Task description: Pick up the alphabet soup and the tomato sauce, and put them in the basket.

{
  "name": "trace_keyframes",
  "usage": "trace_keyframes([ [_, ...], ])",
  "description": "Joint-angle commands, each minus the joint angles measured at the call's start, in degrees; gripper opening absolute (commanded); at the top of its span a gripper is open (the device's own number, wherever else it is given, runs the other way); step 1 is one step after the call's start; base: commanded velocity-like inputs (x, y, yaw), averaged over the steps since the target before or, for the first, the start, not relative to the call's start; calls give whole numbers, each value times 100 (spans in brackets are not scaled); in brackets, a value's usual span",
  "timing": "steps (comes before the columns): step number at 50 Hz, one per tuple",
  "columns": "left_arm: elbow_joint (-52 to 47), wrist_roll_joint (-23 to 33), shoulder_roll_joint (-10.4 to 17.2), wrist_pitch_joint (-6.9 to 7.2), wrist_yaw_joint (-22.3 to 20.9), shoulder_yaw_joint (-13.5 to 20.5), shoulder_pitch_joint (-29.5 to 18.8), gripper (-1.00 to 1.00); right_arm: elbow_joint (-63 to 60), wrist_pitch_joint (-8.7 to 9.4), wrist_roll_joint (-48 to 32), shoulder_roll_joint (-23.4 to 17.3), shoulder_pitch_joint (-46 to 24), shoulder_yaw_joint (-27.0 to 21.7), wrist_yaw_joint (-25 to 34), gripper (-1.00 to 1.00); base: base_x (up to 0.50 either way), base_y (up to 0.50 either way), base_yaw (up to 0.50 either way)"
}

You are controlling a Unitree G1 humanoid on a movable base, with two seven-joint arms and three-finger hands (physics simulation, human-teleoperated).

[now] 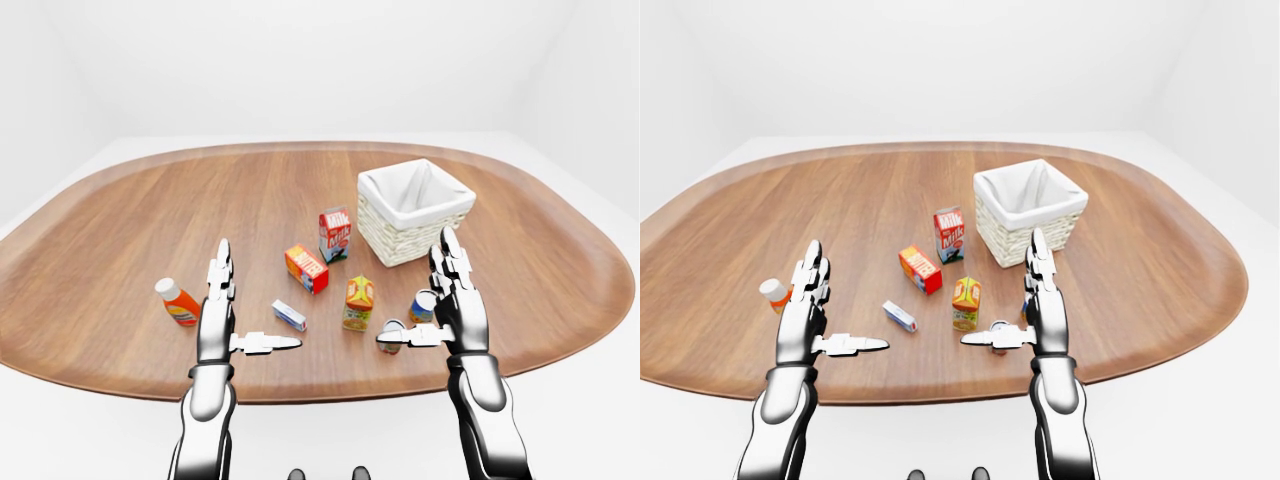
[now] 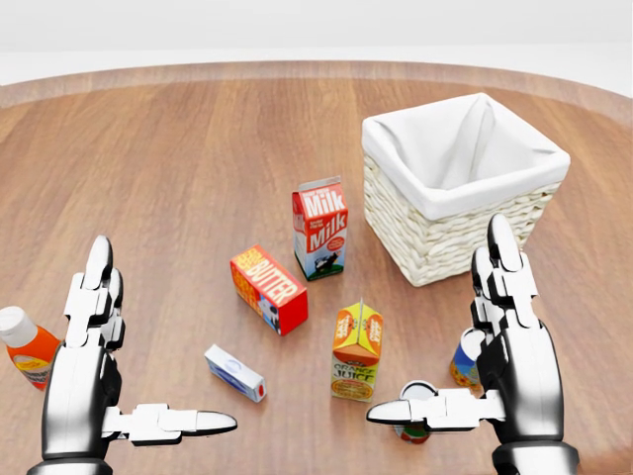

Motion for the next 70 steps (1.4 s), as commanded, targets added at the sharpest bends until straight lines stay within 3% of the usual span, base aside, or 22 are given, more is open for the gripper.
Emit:
trace_keyframes([
  [1, 41, -14, 3, 0, -11, 6, -15, 100, 27, 0, -13, 0, -3, 7, 0, 100, 20, 0, 0],
  [70, 63, -43, 3, 0, -34, 1, -37, 100, 27, 0, 29, -1, -3, 11, 18, 100, 19, 0, 0],
])
